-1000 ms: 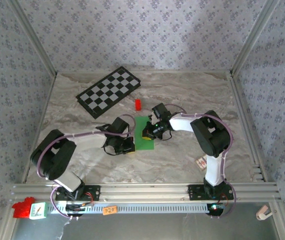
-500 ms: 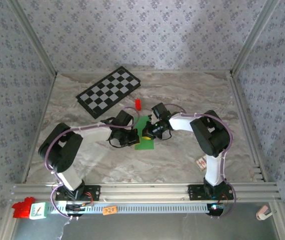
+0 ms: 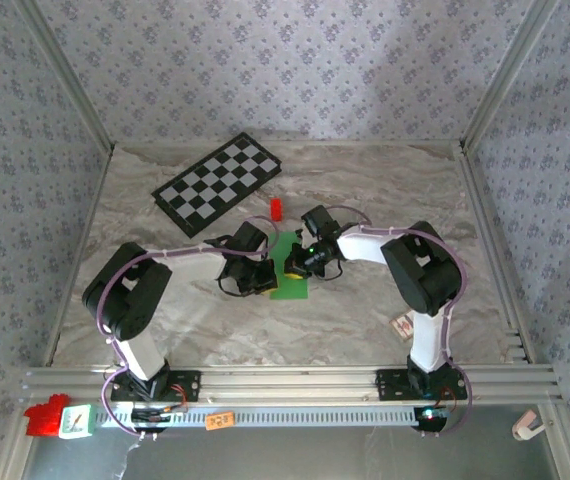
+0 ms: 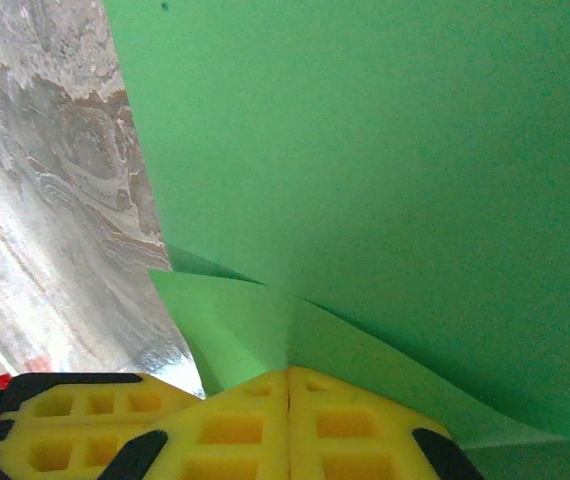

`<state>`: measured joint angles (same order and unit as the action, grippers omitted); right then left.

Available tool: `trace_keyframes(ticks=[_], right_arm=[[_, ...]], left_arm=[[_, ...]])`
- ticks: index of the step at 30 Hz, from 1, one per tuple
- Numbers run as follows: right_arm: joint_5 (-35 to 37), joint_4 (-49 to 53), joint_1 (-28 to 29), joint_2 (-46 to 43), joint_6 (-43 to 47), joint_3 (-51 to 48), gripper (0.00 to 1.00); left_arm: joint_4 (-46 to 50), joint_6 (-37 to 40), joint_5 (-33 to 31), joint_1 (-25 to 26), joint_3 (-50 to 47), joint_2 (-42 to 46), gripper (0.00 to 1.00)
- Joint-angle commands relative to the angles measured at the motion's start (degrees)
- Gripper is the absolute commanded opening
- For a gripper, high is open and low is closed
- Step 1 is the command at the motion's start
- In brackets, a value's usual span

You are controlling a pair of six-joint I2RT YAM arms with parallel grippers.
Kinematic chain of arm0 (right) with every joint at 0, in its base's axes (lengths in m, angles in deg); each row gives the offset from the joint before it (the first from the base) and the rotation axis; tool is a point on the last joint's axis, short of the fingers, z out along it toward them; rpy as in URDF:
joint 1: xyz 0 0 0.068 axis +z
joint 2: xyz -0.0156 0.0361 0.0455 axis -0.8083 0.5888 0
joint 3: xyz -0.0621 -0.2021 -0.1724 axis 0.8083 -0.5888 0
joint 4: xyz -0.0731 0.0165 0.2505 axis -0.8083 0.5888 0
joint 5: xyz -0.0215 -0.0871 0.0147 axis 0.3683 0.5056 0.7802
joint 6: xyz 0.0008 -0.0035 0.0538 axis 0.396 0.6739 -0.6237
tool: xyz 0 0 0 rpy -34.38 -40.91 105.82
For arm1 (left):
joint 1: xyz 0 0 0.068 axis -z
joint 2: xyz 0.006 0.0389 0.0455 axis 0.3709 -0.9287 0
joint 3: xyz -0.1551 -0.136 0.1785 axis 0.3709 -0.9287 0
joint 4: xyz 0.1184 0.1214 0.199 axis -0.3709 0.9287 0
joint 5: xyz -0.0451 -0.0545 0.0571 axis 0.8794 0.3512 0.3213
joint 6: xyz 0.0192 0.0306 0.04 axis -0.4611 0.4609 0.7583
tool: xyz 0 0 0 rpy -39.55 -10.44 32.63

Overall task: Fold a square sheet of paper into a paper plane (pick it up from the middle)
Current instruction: Fold the triangle a second time at the center of the table.

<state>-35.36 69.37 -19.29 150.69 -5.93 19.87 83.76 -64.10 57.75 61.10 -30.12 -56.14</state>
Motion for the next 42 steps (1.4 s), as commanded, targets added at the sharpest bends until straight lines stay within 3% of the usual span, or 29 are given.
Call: trace_keyframes(ticks=[1, 15, 23, 31, 42], right_arm=[[3.9, 3.8, 1.0, -2.3, 2.8, 1.4, 0.07], [0.2, 1.8, 3.9, -1.5, 3.6, -0.8, 0.07], [1.8, 1.9, 3.4, -1.4, 3.9, -1.6, 0.07], [3.6, -2.1, -0.4, 0.0, 3.7, -5.9, 0.06], [3.5, -4.9, -10.6, 1.4, 4.4, -6.1, 0.06]], left_arm=[[5.4, -0.9, -2.1, -0.1, -0.8, -2.8, 0.00], [5.6, -1.5, -2.1, -0.1, -0.9, -3.8, 0.00], [6.5, -2.0, -2.8, -0.2, -1.0, -4.0, 0.00], [10.2, -1.7, -4.2, -0.2, -1.3, -5.3, 0.00], [10.5, -0.5, -4.4, -0.2, -1.6, -6.3, 0.00]])
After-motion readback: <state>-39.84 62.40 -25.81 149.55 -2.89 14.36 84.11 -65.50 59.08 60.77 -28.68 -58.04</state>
